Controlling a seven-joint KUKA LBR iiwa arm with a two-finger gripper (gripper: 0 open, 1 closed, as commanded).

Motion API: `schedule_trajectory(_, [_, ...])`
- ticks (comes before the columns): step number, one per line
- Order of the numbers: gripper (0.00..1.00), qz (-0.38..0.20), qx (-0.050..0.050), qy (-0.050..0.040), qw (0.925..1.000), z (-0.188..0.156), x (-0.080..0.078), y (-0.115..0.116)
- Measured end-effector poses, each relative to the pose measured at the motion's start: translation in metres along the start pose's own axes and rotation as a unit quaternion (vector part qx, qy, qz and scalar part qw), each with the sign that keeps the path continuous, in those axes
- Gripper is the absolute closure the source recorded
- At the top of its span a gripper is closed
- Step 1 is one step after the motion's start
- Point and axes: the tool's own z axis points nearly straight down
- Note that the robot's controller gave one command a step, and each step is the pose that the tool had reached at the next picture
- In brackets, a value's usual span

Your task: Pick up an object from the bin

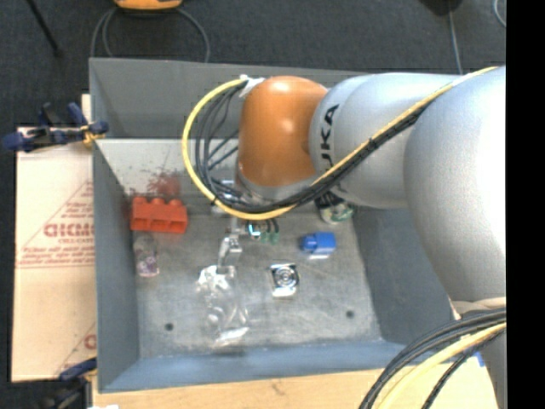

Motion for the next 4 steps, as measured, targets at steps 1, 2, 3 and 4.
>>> schedule_trajectory(1, [0.00, -0.018, 0.001, -0.0050, 0.9998, 0.036, -0.052, -0.001])
schedule_trajectory(2, [0.00, 0.036, -0.003, -0.0097, 0.9993, 0.063, -0.023, -0.012])
schedule_trajectory(3, [0.00, 0.179, 0.000, -0.0050, 0.9838, 0.013, 0.007, -0.051])
schedule_trajectory(4, [0.00, 0.105, -0.009, -0.0422, 0.9936, -0.020, 0.065, -0.003])
